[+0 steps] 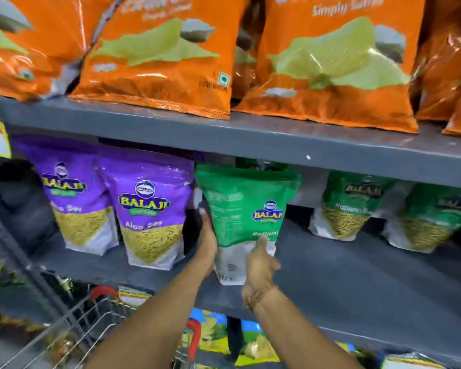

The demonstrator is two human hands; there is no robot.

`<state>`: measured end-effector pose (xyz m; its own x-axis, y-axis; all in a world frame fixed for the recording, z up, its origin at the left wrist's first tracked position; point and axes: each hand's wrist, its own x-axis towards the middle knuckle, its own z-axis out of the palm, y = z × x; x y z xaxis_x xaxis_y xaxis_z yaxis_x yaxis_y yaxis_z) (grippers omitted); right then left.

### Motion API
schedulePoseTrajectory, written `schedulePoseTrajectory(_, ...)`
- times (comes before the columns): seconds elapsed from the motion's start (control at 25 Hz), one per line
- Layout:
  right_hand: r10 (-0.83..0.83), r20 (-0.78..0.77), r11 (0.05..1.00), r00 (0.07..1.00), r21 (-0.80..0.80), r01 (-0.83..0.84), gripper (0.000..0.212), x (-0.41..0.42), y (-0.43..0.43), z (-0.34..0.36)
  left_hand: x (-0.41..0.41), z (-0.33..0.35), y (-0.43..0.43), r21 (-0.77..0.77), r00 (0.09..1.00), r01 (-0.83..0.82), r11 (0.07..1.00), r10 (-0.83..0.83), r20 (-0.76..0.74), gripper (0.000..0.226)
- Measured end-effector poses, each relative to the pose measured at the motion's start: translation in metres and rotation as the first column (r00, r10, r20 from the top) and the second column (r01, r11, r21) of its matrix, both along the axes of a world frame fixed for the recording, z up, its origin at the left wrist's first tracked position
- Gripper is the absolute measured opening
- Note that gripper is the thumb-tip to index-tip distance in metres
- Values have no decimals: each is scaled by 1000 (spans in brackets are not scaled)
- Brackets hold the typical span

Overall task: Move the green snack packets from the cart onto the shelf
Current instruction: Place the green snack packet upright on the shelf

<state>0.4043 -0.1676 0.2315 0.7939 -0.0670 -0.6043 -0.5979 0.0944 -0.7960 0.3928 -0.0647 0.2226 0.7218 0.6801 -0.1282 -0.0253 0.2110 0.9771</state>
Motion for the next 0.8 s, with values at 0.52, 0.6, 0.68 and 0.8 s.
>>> schedulePoseTrajectory(0.52, -57, 289, 960, 956, 279, -27, 59, 11, -11, -25, -4, -12, -8, 96, 979, 81, 992, -61, -196, 57)
schedulePoseTrajectory(0.6, 4, 273, 968, 962, 242, -73, 59, 28, -11, -32, -8, -15, -10, 90, 978, 81, 993, -61, -200, 57)
schedulePoseTrajectory(0.68, -8, 294, 976, 956, 209, -56, 67, 33, -13, -36, -12, -12, -13, 81, 980, 92, 992, -76, -186, 52)
schedulePoseTrajectory(0.8, -218, 314, 975, 924, 38, 217, 59, 5, -16, -36, -34, -23, -16, 170, 985, -40, 985, 67, -159, 41)
